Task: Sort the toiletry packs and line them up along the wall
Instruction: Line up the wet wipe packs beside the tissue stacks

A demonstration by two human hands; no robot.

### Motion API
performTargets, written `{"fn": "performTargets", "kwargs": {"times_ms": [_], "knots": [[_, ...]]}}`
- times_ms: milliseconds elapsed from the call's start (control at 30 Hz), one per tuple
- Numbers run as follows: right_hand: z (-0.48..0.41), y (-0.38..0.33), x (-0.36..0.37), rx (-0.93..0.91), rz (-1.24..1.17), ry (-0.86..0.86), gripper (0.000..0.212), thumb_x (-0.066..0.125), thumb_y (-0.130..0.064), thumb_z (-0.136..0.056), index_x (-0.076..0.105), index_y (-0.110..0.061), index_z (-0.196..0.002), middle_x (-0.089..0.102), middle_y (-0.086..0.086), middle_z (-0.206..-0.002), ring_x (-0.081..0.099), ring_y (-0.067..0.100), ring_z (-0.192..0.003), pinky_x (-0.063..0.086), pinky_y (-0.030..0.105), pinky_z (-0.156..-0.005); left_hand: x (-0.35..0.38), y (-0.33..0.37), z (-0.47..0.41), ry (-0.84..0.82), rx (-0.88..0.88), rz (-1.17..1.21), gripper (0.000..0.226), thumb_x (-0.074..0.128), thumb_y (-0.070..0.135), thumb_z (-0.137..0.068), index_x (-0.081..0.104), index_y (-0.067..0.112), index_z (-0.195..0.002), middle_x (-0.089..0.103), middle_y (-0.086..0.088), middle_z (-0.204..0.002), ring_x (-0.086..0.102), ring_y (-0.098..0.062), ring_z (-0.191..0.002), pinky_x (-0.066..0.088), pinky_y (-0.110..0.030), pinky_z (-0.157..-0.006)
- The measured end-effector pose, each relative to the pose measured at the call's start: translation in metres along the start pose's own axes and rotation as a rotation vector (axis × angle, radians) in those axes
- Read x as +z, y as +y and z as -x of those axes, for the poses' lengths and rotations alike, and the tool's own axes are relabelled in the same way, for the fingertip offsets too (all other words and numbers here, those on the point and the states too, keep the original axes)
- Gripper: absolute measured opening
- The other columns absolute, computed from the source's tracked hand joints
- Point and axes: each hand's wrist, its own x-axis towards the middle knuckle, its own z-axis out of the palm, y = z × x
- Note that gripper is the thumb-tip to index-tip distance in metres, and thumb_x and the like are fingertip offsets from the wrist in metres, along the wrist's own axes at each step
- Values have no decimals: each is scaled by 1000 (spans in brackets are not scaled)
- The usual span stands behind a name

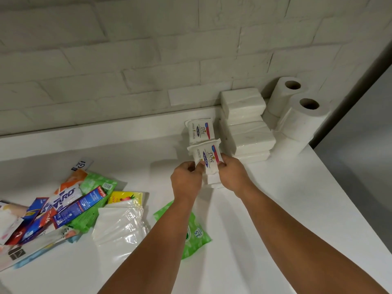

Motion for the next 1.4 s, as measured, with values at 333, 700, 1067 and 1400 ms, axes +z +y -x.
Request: {"fn": "performTargets", "kwargs": {"times_ms": [333, 700, 1067, 1400], "knots": [[42, -51, 31, -346, 164, 269, 48, 51, -14, -91, 47, -11, -139, 50, 6, -143, 50, 27, -128, 46, 37, -103, -70, 5, 16, 48, 218, 5, 30, 64, 36, -94, 72, 15, -115, 73, 5, -109, 64, -6, -89, 42, -15, -79], [114, -154, 145, -456, -52, 136, 40, 58, -26, -96, 54, -19, -135, 59, -1, -134, 53, 13, -124, 45, 32, -104, -254, -42, 19, 129, 371, -194, 29, 67, 31, -92, 71, 16, -116, 72, 3, -117, 63, -17, -111, 46, -23, -91], [148, -226, 309, -601, 121, -102, 29, 59, -21, -85, 69, -15, -111, 67, 2, -117, 61, 18, -110, 45, 26, -99, -424, -143, -3, 260, 224, -305, 25, 67, 24, -92, 71, 16, -116, 70, -2, -118, 60, -21, -111, 42, -27, -91], [144, -258, 407, -555, 423, -295, 39, 63, -29, -88, 63, -17, -124, 62, 2, -123, 58, 21, -112, 46, 30, -95, -497, -245, -34, 241, 59, -445, 41, 74, 30, -85, 65, 15, -123, 64, -9, -127, 56, -35, -116, 43, -40, -100]]}}
